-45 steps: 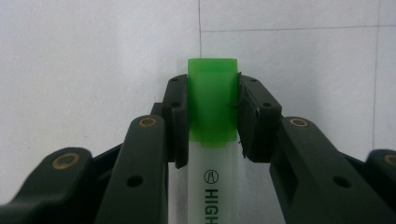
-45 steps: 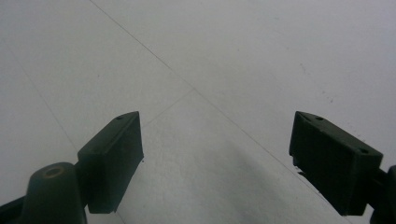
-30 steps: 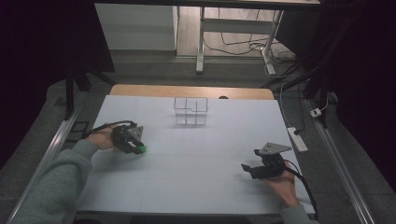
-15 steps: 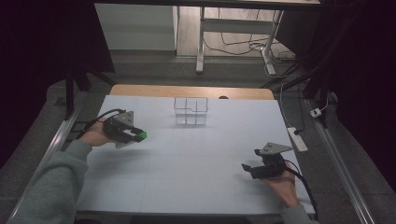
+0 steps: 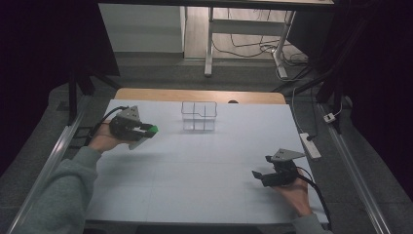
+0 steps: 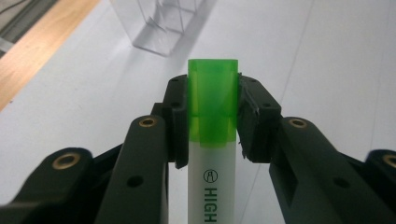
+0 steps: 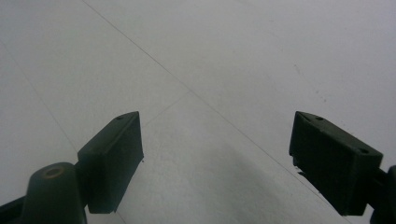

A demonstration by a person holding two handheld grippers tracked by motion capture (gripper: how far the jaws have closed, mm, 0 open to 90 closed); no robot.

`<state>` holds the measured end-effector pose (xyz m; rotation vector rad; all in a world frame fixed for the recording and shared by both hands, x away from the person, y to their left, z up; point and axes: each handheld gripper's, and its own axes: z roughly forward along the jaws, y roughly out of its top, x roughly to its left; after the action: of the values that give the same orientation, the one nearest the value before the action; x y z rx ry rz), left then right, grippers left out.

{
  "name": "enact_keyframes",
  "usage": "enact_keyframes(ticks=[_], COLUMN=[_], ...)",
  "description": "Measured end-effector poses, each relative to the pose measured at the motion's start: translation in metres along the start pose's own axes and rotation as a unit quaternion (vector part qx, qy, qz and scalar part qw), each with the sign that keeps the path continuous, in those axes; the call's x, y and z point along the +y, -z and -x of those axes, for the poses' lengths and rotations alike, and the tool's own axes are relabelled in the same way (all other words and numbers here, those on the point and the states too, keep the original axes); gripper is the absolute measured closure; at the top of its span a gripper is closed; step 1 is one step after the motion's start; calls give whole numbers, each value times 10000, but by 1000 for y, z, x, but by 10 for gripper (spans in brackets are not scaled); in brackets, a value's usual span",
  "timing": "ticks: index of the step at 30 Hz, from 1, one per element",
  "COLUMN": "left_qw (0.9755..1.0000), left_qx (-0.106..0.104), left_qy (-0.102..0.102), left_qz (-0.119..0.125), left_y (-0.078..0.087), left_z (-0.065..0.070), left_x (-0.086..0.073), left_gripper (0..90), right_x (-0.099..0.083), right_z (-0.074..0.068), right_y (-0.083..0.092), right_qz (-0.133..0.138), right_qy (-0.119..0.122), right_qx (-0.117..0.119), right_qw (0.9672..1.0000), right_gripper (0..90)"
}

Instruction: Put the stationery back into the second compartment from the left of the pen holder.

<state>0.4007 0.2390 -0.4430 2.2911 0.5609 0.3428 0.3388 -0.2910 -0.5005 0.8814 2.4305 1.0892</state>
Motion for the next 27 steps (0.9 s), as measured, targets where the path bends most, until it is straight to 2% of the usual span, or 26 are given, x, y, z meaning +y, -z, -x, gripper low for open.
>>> enact_keyframes(ticks=[7, 10, 13, 16, 22, 27], left_qw=[9982, 9964, 9937, 9916, 9883, 9874], left_qx=[271, 325, 499, 582, 599, 552], left_qy=[369, 529, 700, 772, 884, 899], left_qz=[390, 584, 713, 857, 1087, 1179], left_y=[2, 3, 4, 5, 3, 0], left_z=[-2, -3, -4, -5, -6, -5], left_x=[4, 6, 9, 10, 15, 24], left_gripper=[669, 669, 669, 669, 669, 669], right_x=[0, 0, 0, 0, -1, -1], right_z=[0, 0, 0, 0, 0, 0], right_y=[0, 0, 0, 0, -1, -1], right_qz=[16, 10, 3, 4, -9, -7], right_qy=[-4, -8, 4, 2, -1, -10], right_qx=[-3, -2, 4, 9, 23, 25], right_qw=[10000, 10000, 10000, 10000, 10000, 10000], right_gripper=[170, 170, 170, 170, 170, 170])
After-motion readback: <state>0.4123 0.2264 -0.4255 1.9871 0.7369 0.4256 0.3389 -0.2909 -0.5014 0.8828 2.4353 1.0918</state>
